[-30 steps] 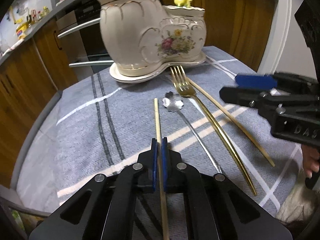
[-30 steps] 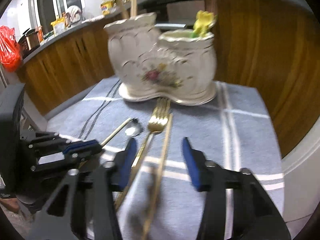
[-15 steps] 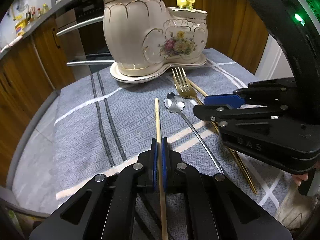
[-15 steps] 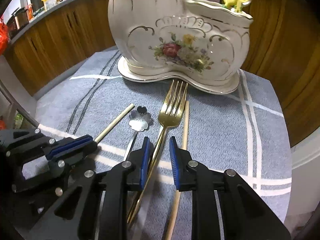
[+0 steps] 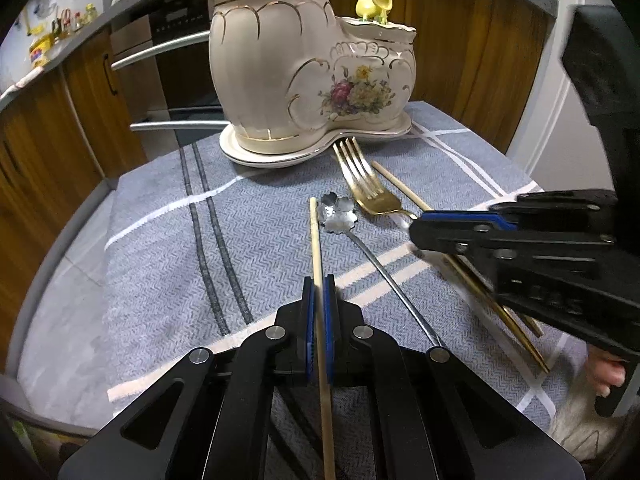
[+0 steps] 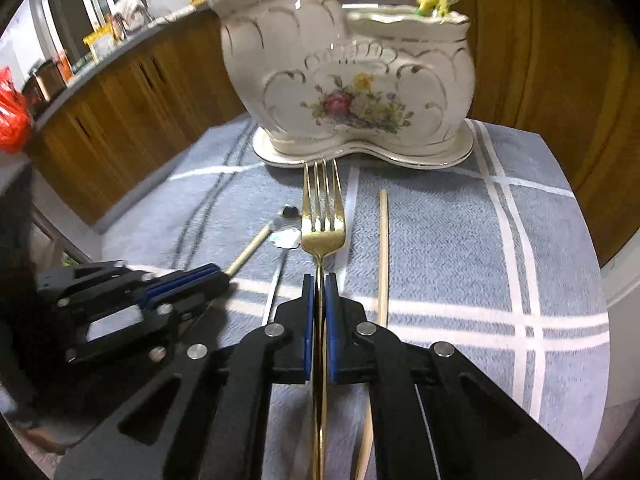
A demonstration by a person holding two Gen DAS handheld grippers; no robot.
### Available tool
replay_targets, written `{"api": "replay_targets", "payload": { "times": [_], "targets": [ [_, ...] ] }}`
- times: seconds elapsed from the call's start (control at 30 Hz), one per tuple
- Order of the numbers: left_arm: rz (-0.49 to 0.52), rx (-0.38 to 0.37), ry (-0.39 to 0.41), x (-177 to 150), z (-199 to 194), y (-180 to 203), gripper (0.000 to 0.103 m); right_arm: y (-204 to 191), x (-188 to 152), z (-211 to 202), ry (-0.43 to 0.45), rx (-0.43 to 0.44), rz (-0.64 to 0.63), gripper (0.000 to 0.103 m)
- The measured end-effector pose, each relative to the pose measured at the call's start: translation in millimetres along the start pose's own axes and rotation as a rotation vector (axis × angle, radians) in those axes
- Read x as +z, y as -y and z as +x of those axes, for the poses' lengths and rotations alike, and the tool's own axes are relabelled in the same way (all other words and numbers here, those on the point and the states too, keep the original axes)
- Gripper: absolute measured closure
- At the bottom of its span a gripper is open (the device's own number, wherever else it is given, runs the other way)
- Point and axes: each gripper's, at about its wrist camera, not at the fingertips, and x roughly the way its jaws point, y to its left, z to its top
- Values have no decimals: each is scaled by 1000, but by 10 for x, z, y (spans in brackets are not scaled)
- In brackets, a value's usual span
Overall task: Organize utensils
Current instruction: 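Grasp a chopstick with the left tool while the right grasps the gold fork, then carry the chopstick to the tall cup with the left while the right carries the fork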
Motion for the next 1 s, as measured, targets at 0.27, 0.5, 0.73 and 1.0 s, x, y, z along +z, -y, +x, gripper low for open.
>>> {"api": "replay_targets", "payload": {
  "times": [0.27,0.5,0.73,1.0],
  "targets": [
    [-30,6,46,33,-100,-72,98,105,-121,-389,141,66,26,98],
    [-61,-13,175,91,-356,-136,98,208,-176,-732,304,84,13,97],
    [-51,-9,311,152,-660,-85,98,233,-191,-975,501,67,-18,98],
    [-50,-23,496,254,-1044,-23,98,221,1,-1144,644,16,-74,98]
  ]
}}
